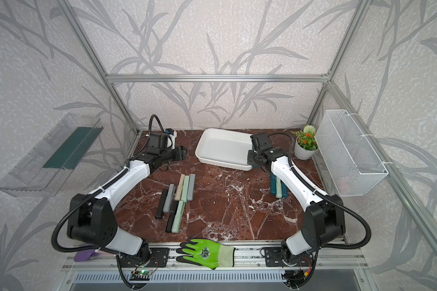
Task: Put the pruning pliers into the storage box
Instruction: Place the pruning pliers in the storage box, then move the storage box to the center of the board.
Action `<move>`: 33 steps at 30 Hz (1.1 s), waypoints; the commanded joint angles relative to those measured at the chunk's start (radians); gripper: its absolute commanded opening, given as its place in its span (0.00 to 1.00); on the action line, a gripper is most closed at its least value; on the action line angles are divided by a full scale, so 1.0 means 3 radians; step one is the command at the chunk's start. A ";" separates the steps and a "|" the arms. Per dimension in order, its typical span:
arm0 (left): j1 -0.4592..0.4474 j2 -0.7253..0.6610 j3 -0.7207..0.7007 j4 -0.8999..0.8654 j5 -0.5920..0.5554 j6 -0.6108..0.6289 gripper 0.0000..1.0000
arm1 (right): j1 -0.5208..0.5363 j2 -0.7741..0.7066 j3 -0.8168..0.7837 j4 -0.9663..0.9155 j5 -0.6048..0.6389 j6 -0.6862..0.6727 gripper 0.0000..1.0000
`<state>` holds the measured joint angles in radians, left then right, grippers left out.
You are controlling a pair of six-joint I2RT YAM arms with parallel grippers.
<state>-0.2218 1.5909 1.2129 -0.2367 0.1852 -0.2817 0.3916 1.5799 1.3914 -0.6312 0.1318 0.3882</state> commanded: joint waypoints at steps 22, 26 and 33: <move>-0.0077 0.2509 0.2489 -0.0621 0.0368 0.0028 0.27 | 0.0349 0.2195 0.2167 0.0306 -0.0719 0.0094 0.14; -0.0139 0.2456 0.2425 -0.0670 0.0280 0.0027 0.13 | 0.0411 0.2269 0.2170 0.0334 -0.0729 0.0100 0.14; -0.0170 0.1997 0.1759 -0.0480 0.0173 -0.0184 0.03 | 0.0541 0.2301 0.2137 0.0318 -0.0696 0.0099 0.15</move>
<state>-0.2661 2.2871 1.8240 -0.3714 0.2661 -0.2943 0.5297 2.2818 2.0270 -0.5503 -0.0799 0.4179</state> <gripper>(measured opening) 0.089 0.278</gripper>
